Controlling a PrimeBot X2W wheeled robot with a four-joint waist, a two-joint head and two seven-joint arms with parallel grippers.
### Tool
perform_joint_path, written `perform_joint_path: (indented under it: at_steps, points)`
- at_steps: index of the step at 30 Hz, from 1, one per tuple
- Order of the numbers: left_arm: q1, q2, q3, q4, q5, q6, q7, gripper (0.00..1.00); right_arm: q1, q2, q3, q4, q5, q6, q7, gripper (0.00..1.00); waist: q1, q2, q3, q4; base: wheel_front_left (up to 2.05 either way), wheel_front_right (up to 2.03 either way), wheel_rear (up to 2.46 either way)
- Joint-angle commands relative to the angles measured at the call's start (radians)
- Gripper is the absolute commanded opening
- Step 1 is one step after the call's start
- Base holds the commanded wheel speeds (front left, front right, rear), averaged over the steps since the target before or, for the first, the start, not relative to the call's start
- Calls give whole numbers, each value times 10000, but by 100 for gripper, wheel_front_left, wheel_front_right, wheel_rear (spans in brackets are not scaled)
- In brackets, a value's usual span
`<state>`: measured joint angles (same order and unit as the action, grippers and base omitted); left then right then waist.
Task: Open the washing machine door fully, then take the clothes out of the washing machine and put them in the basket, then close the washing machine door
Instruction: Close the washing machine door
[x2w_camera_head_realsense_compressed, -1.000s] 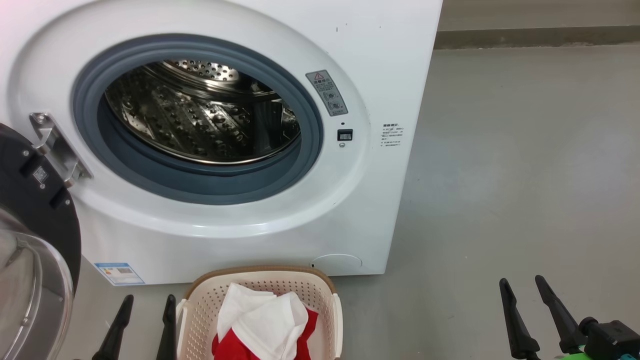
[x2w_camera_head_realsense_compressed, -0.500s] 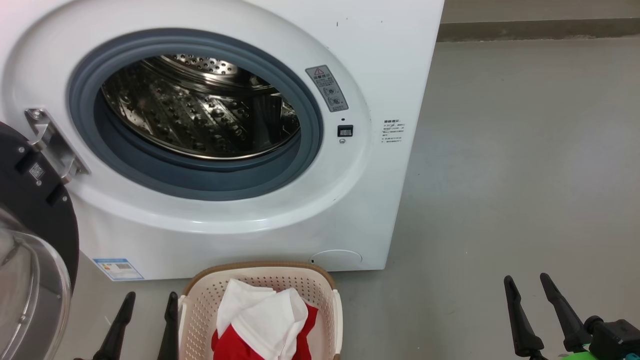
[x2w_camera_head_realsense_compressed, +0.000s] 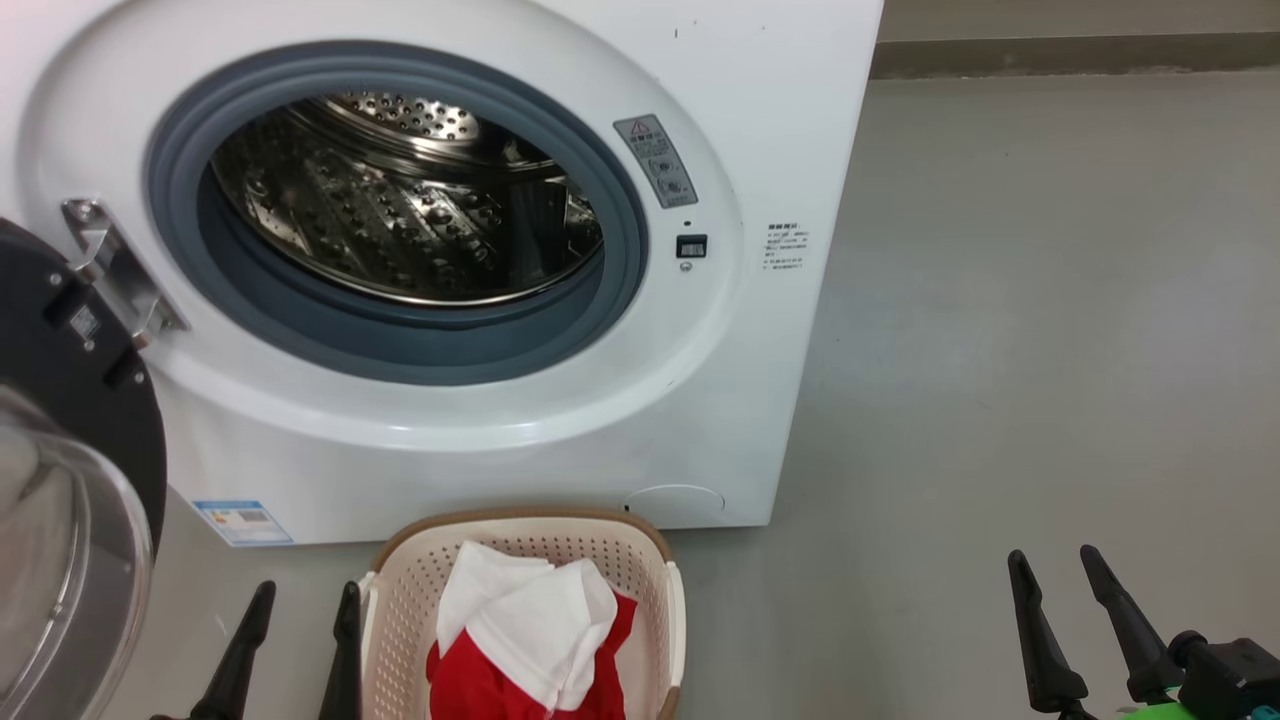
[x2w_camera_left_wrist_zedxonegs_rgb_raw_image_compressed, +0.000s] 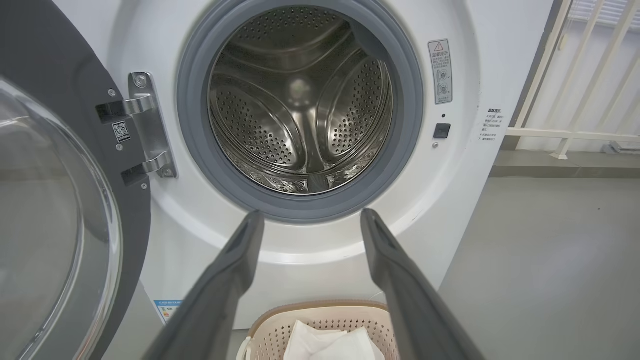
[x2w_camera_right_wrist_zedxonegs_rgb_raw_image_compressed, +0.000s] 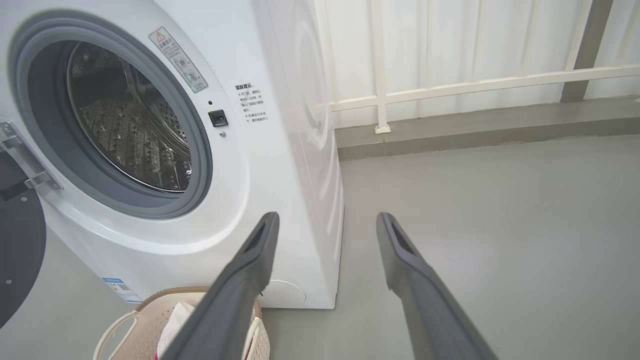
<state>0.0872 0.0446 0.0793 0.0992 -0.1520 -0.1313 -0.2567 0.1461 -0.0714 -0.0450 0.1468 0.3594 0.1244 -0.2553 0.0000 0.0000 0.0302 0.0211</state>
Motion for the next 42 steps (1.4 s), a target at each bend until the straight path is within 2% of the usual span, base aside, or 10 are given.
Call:
perform_joint_path:
  at_steps: [1, 13, 32, 42]
  points:
    - [-111, 63, 284, -316, -27, 6, -51, 100, -196, -161, 230, -268, -64, 63, -65, 100, 0, 0, -12, 13, -154, 154, 0]
    - [109, 58, 237, -498, -216, 6, -51, 100, -91, -164, 246, -246, -51, 63, -65, 100, 0, 0, -153, 116, -126, 126, 0]
    - [136, 57, 273, -338, -295, 30, -51, 100, -78, -189, 305, -210, -35, 63, -65, 100, 0, 0, -183, 306, -4, 4, 0]
    - [131, 57, 179, -252, -623, 287, -51, 100, -113, -290, 344, -201, -49, 63, -65, 100, 0, 0, -129, 1377, 0, 0, 0]
